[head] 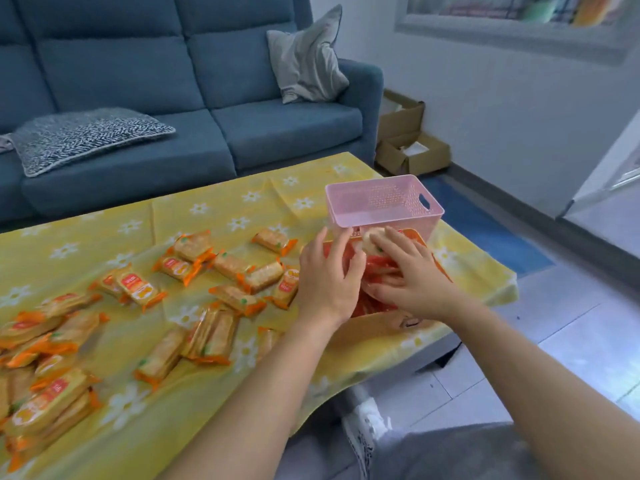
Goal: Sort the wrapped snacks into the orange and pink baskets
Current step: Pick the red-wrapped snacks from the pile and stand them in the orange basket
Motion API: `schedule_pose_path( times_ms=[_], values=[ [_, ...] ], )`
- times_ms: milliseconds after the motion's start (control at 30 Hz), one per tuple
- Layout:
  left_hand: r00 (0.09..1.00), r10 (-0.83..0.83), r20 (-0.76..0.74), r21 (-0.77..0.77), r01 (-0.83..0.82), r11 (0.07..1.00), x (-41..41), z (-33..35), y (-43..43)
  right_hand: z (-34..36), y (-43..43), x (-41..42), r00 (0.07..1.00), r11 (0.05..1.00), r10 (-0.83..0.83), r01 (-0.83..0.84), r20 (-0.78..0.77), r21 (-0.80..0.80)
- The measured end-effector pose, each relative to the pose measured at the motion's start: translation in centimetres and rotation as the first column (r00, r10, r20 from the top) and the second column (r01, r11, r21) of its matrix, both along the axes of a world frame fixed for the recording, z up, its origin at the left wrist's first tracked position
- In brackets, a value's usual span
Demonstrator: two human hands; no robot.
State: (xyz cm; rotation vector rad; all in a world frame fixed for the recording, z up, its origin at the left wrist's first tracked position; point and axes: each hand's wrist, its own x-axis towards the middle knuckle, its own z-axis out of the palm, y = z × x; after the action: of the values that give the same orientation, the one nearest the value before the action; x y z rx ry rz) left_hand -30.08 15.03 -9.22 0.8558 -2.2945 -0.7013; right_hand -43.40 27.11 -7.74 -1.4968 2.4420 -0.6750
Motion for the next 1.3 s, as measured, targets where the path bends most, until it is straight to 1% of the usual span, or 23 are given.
schedule_pose_path(
  times_ms=[33,67,100,167,200,267,300,400,467,533,600,633,700,767,800,867,900,1000,1067,1167,1300],
  values=[
    [0.996,-0.009,0.083,-0.039,0.013,0.999,0.0,-0.6,-0.3,0.4,0.2,-0.1,0.997,0.998,-0.025,0.029,0.077,-0.054],
    [0.99,-0.017,0.139,-0.052,0.025,0.998,-0.4,-1.1,-0.4,0.9,0.7,-0.4,0.994,0.994,-0.056,0.065,0.089,-0.093],
    [0.989,-0.017,0.15,-0.043,0.024,0.999,-0.4,-1.2,-0.5,1.1,0.8,-0.4,0.996,0.989,-0.08,0.085,0.038,-0.122],
    [0.998,-0.016,0.056,0.011,0.015,1.0,-0.8,-0.7,-0.2,1.4,1.0,-1.2,0.991,0.979,-0.119,0.106,-0.066,-0.175],
    [1.0,-0.003,-0.014,0.038,0.004,0.999,-0.8,-0.1,-0.1,1.6,0.9,-1.5,0.989,0.972,-0.13,0.113,-0.069,-0.205],
    [0.994,0.028,-0.11,0.043,-0.024,0.999,-0.8,1.1,0.3,2.3,1.0,-2.2,0.986,0.941,-0.167,0.161,0.005,-0.297],
    [0.991,0.032,-0.126,0.016,-0.03,0.999,-0.9,1.7,0.4,2.7,1.0,-2.5,0.978,0.912,-0.199,0.209,0.066,-0.352],
    [0.993,-0.018,-0.118,-0.119,0.004,0.993,-1.5,2.9,0.7,4.1,1.5,-3.4,0.913,0.77,-0.315,0.405,0.259,-0.493],
    [0.995,-0.059,-0.08,-0.21,0.041,0.977,-2.2,3.4,0.9,4.6,1.9,-4.2,0.865,0.683,-0.367,0.501,0.343,-0.532],
    [0.994,-0.099,0.046,-0.297,0.108,0.949,-3.1,3.8,1.2,4.6,2.1,-5.0,0.82,0.641,-0.369,0.566,0.438,-0.518],
    [0.951,-0.169,0.258,-0.366,0.259,0.894,-4.1,4.1,1.4,4.2,2.4,-5.5,0.777,0.629,-0.367,0.612,0.511,-0.48],
    [0.906,-0.206,0.369,-0.366,0.346,0.864,-4.6,4.2,1.5,4.0,2.5,-5.7,0.766,0.632,-0.37,0.623,0.526,-0.461],
    [0.794,-0.258,0.55,-0.309,0.481,0.82,-5.4,4.0,1.4,3.9,2.8,-5.9,0.742,0.634,-0.379,0.643,0.552,-0.43],
    [0.708,-0.278,0.649,-0.252,0.545,0.8,-5.8,3.7,1.2,4.0,3.2,-6.1,0.707,0.623,-0.365,0.669,0.606,-0.406],
    [0.701,-0.278,0.657,-0.242,0.545,0.803,-5.7,3.6,0.9,4.0,3.4,-6.2,0.698,0.619,-0.352,0.673,0.623,-0.405],
    [0.753,-0.267,0.601,-0.248,0.493,0.834,-5.2,3.7,0.3,4.2,3.9,-6.4,0.722,0.64,-0.334,0.646,0.606,-0.416],
    [0.782,-0.266,0.564,-0.234,0.46,0.857,-4.8,3.7,0.0,4.3,4.1,-6.5,0.753,0.675,-0.316,0.606,0.577,-0.421],
    [0.807,-0.258,0.532,-0.153,0.391,0.908,-3.7,4.0,-0.5,4.5,4.5,-6.7,0.856,0.83,-0.201,0.407,0.476,-0.382],
    [0.812,-0.244,0.531,-0.11,0.351,0.93,-3.2,4.1,-1.0,4.4,4.6,-6.6,0.888,0.899,-0.137,0.298,0.438,-0.322],
    [0.835,-0.248,0.491,-0.033,0.302,0.953,-2.8,4.2,-1.9,4.1,4.8,-6.8,0.945,0.952,-0.095,0.178,0.314,-0.249],
    [0.838,-0.245,0.487,-0.048,0.306,0.951,-2.7,4.0,-1.5,4.4,4.6,-5.7,0.993,0.989,-0.06,0.073,0.102,-0.129]
  ],
)
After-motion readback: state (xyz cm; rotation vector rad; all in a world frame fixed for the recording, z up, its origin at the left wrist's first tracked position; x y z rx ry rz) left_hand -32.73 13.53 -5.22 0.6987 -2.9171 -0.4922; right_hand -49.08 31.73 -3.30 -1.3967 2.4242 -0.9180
